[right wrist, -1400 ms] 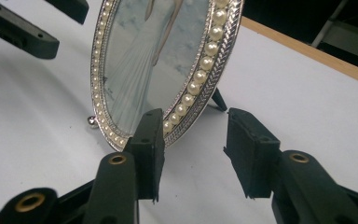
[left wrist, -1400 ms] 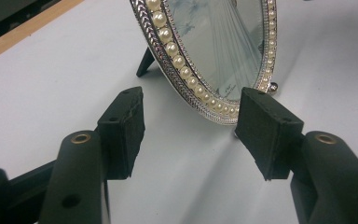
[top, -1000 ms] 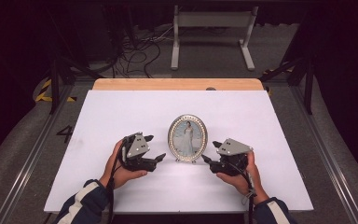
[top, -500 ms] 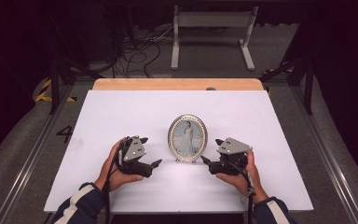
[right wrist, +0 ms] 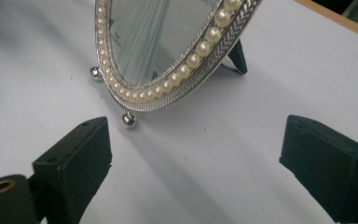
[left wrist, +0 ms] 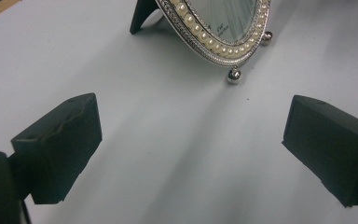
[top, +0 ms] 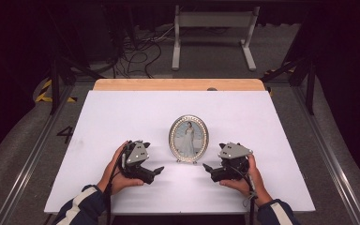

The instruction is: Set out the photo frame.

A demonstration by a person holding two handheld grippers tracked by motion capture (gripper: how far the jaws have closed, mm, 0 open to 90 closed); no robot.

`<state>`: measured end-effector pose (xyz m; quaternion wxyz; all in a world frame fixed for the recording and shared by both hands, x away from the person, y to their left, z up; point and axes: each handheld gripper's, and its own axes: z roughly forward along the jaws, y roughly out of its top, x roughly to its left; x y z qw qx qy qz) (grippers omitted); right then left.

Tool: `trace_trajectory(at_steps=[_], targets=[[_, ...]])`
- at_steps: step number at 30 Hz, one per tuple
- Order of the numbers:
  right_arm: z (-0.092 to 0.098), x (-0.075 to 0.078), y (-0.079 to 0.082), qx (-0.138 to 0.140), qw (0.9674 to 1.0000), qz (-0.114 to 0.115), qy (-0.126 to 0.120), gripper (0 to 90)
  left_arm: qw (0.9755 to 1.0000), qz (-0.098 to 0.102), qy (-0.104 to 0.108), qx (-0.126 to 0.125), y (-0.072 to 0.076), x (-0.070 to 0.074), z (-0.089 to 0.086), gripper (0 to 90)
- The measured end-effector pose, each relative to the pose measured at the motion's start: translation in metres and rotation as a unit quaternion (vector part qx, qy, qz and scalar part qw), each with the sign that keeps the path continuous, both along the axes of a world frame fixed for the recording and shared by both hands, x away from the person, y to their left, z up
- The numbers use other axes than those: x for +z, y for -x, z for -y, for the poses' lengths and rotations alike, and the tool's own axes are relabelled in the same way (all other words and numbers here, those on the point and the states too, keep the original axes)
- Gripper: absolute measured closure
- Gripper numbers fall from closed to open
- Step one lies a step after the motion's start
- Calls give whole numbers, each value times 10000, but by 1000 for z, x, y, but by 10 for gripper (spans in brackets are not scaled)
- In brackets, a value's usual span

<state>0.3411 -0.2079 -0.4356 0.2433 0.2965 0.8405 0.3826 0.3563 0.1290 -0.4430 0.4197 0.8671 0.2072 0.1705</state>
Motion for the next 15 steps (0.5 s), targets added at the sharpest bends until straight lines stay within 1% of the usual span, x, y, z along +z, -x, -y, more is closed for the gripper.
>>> trace_trajectory(at_steps=[3,6,8,12,15], targets=[[0,-3,3,58,9999,-12,83,95,10000,41,-30,-15,4,-1,-4,50],[-1,-5,4,60,9999,-25,116,96,10000,36,-59,-20,6,-2,-7,54],[0,-7,6,26,9998,-24,183,99,10000,20,-97,-4,9,-4,-12,55],[3,-6,8,-21,9999,36,163,110,9999,33,-124,21,10,-4,-18,57],[7,-5,10,-66,9999,69,133,112,9999,28,-133,102,12,-3,-25,58]])
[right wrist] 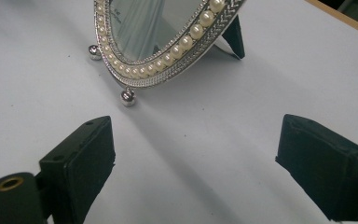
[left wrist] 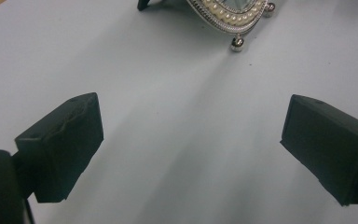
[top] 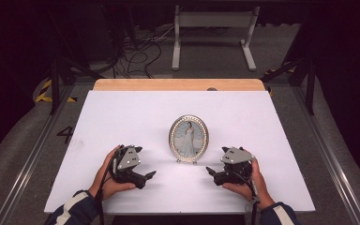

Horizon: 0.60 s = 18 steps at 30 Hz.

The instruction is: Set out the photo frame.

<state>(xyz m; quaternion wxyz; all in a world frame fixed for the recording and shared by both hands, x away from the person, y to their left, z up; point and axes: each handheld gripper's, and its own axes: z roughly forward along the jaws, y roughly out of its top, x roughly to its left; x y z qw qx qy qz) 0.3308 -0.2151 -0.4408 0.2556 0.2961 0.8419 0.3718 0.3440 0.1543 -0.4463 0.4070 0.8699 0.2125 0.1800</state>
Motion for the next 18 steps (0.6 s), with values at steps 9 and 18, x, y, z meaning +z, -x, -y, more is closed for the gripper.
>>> trace_trajectory(at_steps=[9,18], targets=[[14,-1,6,-146,9999,32,-16,118,9997,39,73,215,9,1,-29,59],[27,1,16,-280,9995,152,-18,125,9988,85,166,453,20,2,-59,59]])
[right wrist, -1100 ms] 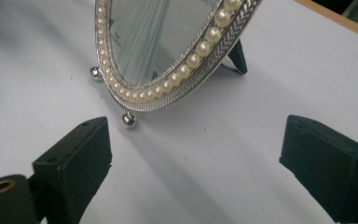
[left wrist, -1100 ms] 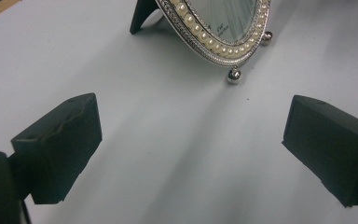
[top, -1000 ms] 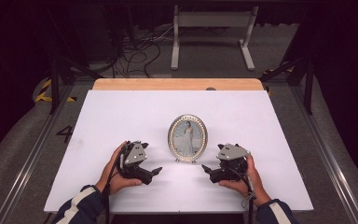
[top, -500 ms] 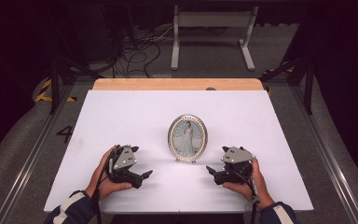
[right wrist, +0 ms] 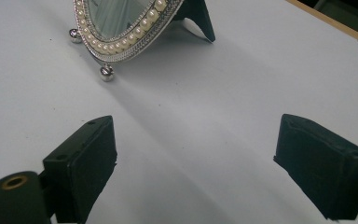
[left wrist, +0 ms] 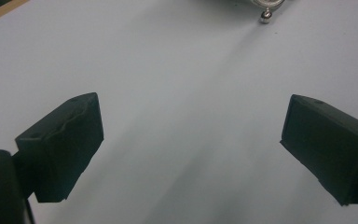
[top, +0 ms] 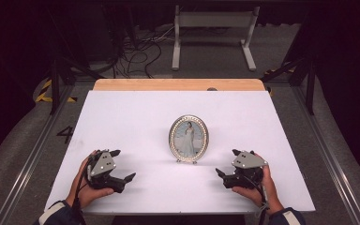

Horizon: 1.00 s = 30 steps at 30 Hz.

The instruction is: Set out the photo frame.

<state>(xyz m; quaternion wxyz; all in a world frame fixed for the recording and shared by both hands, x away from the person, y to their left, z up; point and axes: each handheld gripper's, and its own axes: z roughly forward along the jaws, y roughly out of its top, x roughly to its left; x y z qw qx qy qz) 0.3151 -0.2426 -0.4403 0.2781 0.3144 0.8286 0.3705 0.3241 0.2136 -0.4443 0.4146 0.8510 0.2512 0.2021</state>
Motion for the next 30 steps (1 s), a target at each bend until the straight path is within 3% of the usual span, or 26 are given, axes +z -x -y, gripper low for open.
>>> trace_trajectory(at_steps=[6,15,27,30], targets=[[11,0,5,-121,9999,50,0,126,9997,12,138,217,7,-1,-26,59],[27,-4,11,-324,9995,1,-66,126,9991,-43,203,371,15,-5,-48,63],[31,-5,14,-365,9992,44,-129,126,9988,-91,207,423,16,-9,-49,73],[28,-6,14,-346,9994,22,-50,126,9990,-109,158,395,15,-11,-48,73]])
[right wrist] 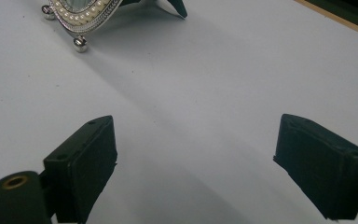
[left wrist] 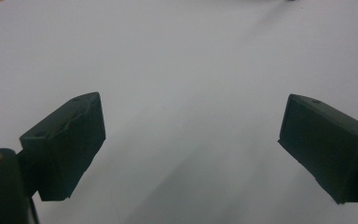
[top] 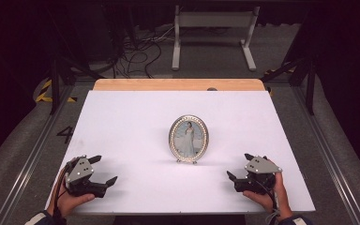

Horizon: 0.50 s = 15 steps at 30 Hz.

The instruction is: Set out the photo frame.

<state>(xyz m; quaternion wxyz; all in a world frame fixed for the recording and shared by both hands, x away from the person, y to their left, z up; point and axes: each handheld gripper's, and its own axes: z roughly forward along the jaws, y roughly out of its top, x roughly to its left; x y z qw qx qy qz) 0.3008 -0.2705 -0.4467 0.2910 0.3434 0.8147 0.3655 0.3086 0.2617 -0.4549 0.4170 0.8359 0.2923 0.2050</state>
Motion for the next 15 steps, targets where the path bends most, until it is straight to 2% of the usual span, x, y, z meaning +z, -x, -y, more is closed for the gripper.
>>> trace_trajectory(at_steps=[4,6,9,15], targets=[[-2,0,0,16,10000,23,22,125,10000,-38,22,15,0,-1,-1,67],[-3,1,0,10,10000,37,13,124,10000,38,-28,8,0,1,-3,66],[-3,0,0,8,10000,33,16,123,9999,22,95,105,-1,2,-6,67],[1,1,-1,-35,10000,41,-35,123,10000,15,23,82,-3,1,-4,67]])
